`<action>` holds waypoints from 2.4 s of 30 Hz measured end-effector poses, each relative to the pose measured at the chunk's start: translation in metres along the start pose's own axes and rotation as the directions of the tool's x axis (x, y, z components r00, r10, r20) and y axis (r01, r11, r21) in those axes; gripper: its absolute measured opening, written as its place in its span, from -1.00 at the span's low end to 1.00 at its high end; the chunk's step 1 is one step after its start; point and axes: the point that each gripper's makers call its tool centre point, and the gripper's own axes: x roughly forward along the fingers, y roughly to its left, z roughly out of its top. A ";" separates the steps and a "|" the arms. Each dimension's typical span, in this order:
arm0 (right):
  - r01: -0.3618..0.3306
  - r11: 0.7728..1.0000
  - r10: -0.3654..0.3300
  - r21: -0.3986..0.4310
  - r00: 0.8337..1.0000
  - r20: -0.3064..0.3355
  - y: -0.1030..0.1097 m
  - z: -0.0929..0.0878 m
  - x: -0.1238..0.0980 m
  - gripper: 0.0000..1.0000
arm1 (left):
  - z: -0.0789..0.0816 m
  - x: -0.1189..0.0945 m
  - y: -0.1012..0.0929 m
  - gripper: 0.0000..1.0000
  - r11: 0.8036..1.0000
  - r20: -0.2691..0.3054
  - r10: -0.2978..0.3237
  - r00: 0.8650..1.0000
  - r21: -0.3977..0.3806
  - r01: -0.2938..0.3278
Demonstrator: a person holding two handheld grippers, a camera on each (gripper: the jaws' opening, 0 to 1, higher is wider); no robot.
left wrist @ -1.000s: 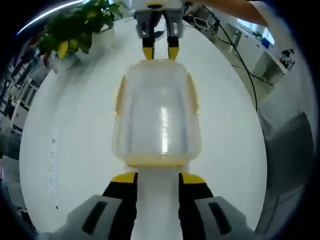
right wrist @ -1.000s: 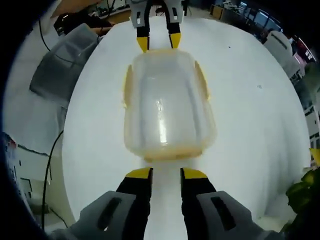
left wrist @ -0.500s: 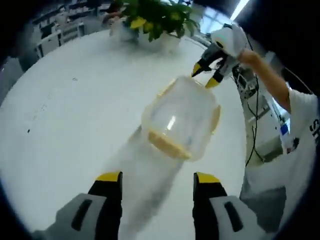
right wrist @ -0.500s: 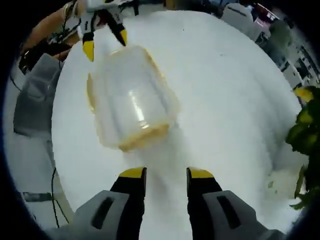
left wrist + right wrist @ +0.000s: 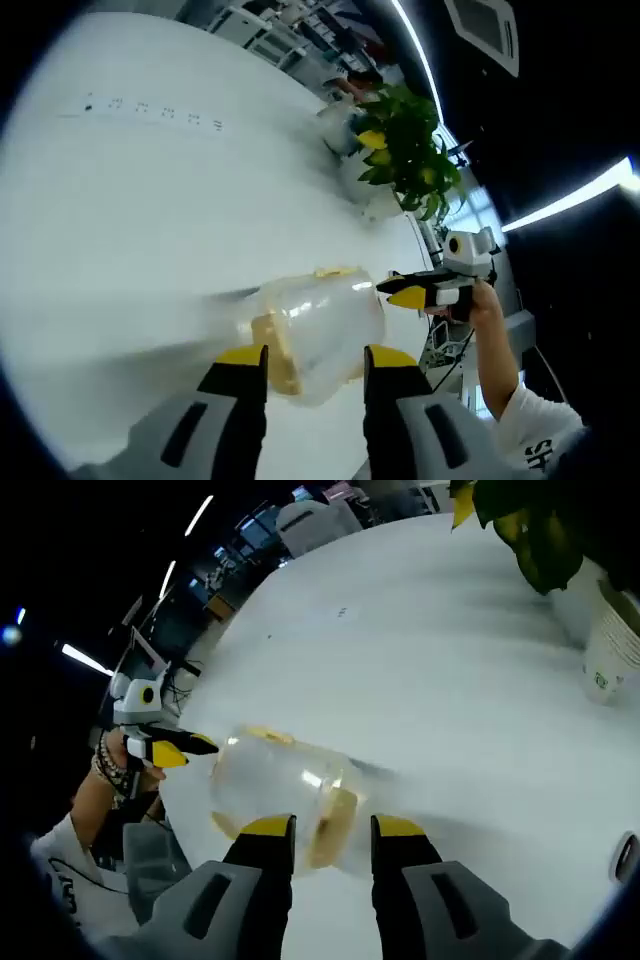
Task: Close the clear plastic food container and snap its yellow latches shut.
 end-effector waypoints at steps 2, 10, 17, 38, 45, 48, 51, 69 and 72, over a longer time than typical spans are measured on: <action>-0.010 1.000 0.009 -0.004 1.000 -0.015 0.004 -0.004 0.005 -0.50 | -0.004 0.004 0.001 -0.45 1.000 -0.024 0.018 1.000 -0.006 -0.018; -0.017 1.000 0.016 -0.003 0.999 -0.047 0.014 -0.005 0.012 -0.55 | -0.010 0.010 0.007 -0.54 0.997 -0.087 0.082 0.993 0.014 -0.081; -0.015 1.000 0.014 -0.009 0.999 -0.053 0.016 -0.005 0.014 -0.57 | -0.011 0.008 0.015 -0.72 0.988 -0.107 0.155 0.982 0.026 -0.153; -0.056 0.998 0.057 0.013 0.998 -0.039 0.020 -0.006 0.020 -0.59 | -0.016 0.004 0.022 -0.80 0.991 -0.158 0.126 0.979 -0.018 -0.130; -0.085 0.996 0.085 0.008 0.993 -0.080 0.027 -0.012 0.021 -0.60 | -0.016 0.005 0.020 -0.82 0.992 -0.168 0.120 0.978 -0.008 -0.124; -0.059 0.998 0.061 0.039 0.996 -0.063 0.025 -0.016 0.032 -0.56 | -0.018 0.003 0.020 -0.82 0.992 -0.174 0.117 0.978 -0.016 -0.122; -0.056 0.998 0.058 0.037 0.997 -0.058 0.028 -0.017 0.037 -0.56 | -0.018 0.002 0.020 -0.83 0.992 -0.176 0.117 0.977 -0.027 -0.124; -0.037 0.998 0.038 0.044 0.998 -0.040 0.027 -0.003 0.038 -0.54 | -0.020 -0.006 0.025 -0.83 0.993 -0.169 0.112 0.979 -0.020 -0.117; -0.033 0.999 0.033 0.005 0.998 -0.054 0.027 -0.002 0.036 -0.50 | -0.019 -0.005 0.026 -0.81 0.994 -0.157 0.100 0.983 -0.027 -0.105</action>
